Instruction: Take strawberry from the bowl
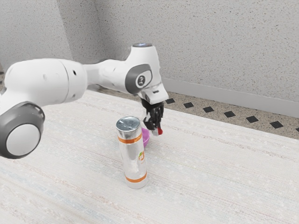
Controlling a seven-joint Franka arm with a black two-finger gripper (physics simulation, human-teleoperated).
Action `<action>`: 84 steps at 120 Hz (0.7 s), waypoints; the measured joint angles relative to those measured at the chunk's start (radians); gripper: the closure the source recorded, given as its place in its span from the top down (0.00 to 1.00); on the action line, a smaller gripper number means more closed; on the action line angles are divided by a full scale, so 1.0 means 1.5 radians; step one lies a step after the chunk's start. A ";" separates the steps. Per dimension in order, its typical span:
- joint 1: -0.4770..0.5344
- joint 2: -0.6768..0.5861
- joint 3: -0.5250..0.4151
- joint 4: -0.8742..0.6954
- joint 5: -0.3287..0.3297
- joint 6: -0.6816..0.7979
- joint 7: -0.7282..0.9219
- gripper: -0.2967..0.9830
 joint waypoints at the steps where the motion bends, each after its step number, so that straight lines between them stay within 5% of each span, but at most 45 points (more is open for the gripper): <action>1: -0.005 0.001 -0.001 0.005 0.001 -0.002 -0.002 0.29; 22: -0.049 0.096 -0.010 0.107 0.005 -0.045 -0.044 0.31; 44: -0.051 0.091 -0.023 0.111 0.004 -0.070 -0.081 0.55; 56: -0.050 0.023 -0.026 0.072 0.006 -0.076 -0.106 0.63; 71: -0.049 -0.185 0.003 -0.052 0.005 -0.112 -0.187 0.69; 84: 0.013 -0.308 -0.006 -0.007 0.004 -0.206 -0.287 0.72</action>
